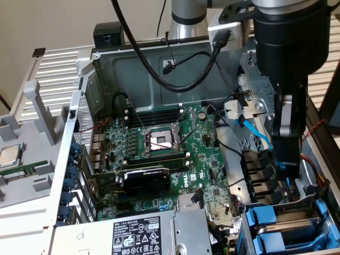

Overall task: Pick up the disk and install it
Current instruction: 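Insert the first disk wire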

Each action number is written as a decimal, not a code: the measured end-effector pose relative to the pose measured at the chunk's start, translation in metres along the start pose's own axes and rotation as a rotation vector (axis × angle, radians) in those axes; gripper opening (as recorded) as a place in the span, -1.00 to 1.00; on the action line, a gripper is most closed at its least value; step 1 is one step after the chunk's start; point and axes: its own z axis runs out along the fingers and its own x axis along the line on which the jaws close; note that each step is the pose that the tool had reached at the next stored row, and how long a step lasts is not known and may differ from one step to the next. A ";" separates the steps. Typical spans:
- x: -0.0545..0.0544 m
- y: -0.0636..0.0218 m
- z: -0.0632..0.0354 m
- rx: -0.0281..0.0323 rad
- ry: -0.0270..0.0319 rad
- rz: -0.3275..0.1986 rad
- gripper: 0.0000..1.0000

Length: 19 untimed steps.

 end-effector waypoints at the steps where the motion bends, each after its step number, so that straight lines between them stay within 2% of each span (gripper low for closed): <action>1: 0.000 0.0002 0.0002 -0.0001 0.0001 0.000 -0.30; 19: -0.004 0.0007 0.0056 -0.0008 -0.0009 0.001 -0.30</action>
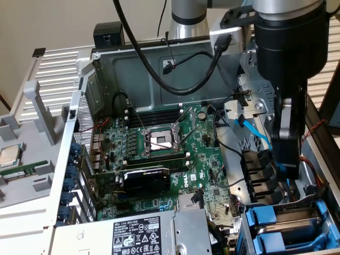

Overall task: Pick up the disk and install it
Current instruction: 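Insert the first disk wire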

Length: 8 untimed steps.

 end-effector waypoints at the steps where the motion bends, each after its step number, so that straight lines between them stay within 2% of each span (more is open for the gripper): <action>1: -0.001 0.0004 0.0001 0.0000 0.0000 0.000 -0.30; 8: -0.002 0.0021 0.0025 0.0000 0.0000 0.000 -0.30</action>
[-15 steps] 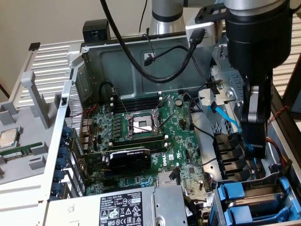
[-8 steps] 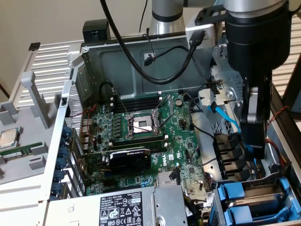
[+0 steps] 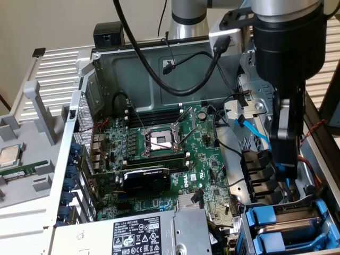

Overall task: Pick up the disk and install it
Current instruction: 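Insert the first disk wire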

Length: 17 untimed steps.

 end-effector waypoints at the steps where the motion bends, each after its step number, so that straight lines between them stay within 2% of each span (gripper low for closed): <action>1: 0.000 0.0002 0.0001 0.0000 0.0000 0.000 -0.30; 17: -0.003 0.0025 0.0019 0.0000 0.0000 0.000 -0.30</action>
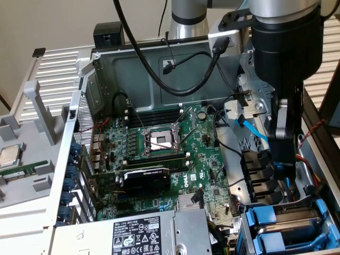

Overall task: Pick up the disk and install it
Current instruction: 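Insert the first disk wire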

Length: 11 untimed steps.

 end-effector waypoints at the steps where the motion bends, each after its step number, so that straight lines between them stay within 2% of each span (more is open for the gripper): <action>1: 0.000 0.0001 0.0000 0.0000 0.0000 0.000 -0.30; 5: 0.000 0.0001 0.0000 0.0000 0.0000 0.000 -0.30; 6: 0.000 0.0002 0.0001 0.0000 0.0000 0.000 -0.27; 7: 0.000 0.0002 0.0000 0.0000 0.0000 0.000 -0.15; 9: 0.000 0.0002 0.0000 0.0000 0.0001 0.000 -0.15; 10: 0.000 0.0002 0.0000 0.0000 0.0000 0.000 -0.01; 11: 0.000 0.0002 0.0000 0.0000 0.0000 0.000 -0.01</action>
